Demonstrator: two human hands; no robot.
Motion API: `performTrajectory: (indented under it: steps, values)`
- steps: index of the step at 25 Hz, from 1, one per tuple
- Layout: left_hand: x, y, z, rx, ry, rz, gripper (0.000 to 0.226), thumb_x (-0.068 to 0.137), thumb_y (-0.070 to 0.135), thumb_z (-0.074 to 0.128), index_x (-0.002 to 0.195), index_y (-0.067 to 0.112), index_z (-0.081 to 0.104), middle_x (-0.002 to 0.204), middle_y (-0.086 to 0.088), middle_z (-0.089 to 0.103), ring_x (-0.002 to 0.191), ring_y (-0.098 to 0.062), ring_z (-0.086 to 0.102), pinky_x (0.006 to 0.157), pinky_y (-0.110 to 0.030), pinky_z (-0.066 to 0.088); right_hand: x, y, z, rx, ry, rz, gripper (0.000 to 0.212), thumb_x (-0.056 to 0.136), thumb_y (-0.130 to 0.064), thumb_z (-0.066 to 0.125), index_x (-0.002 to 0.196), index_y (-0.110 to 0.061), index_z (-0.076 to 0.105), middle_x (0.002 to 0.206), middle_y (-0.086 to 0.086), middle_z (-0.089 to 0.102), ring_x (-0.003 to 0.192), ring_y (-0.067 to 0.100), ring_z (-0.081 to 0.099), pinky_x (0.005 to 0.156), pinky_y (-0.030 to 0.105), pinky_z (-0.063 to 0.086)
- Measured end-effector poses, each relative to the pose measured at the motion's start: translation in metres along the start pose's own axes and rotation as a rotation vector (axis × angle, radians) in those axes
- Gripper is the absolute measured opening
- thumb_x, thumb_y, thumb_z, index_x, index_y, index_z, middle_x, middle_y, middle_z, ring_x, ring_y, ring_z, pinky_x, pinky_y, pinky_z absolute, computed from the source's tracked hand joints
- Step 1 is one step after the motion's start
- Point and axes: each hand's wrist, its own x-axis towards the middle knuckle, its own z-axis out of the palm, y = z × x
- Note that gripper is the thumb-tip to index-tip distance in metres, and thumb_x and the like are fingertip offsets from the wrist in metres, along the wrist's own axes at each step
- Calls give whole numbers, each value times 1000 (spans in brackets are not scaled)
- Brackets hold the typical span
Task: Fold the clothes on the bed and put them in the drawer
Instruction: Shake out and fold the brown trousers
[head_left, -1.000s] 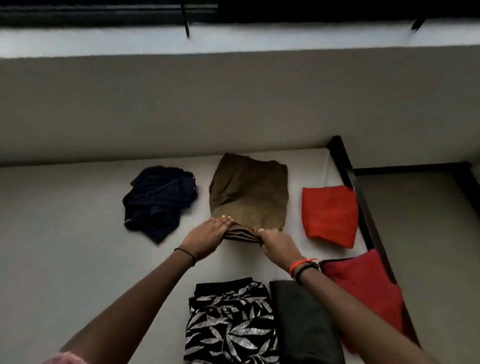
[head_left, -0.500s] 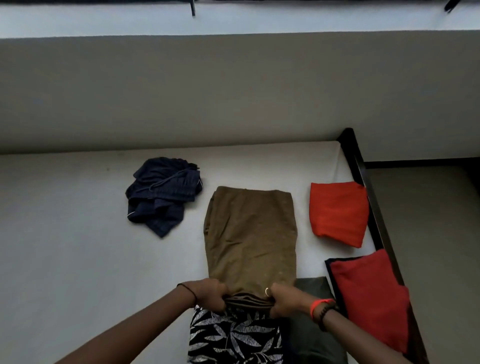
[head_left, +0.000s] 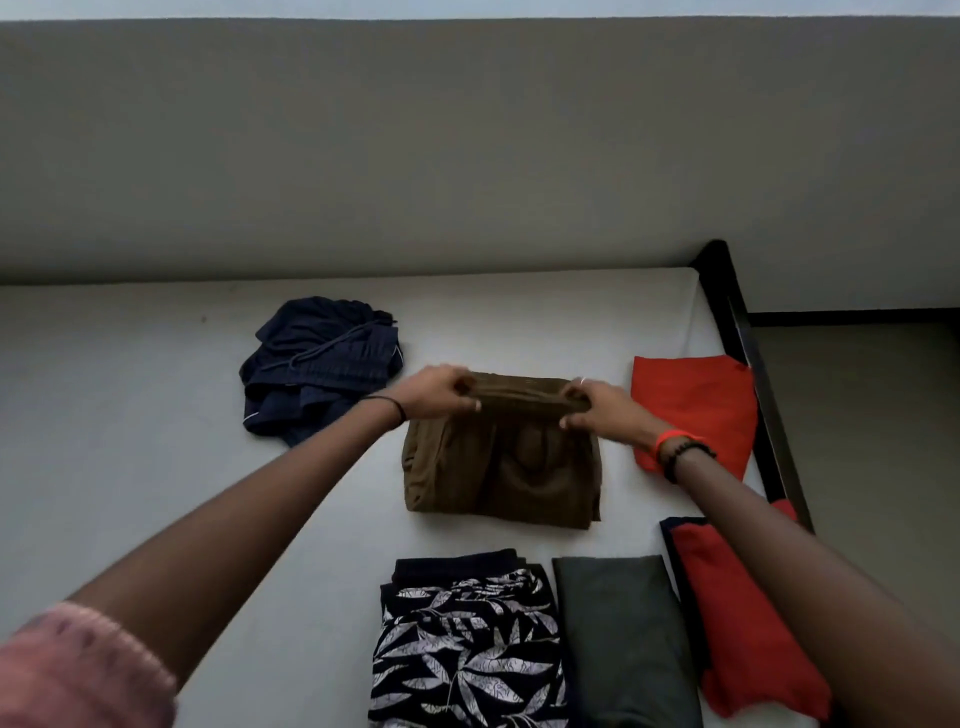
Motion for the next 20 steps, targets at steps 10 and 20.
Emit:
performTrajectory:
  steps: [10,20]
  values:
    - [0,-81,81,-474,308,-584,61,93,30,57,139,-3,34,143,-21,41,128,-34,43,100,-36,39,2,58,114,247,284,445,61,95,-24,54,144,0,27,141,25,35,129,41,36,106,45,33]
    - [9,-111,118,-905,289,-630,85,81,46,68,143,1,30,141,-16,44,124,-31,49,97,-41,40,29,94,138,723,364,626,76,79,-39,74,133,2,40,134,20,51,121,35,52,100,39,46]
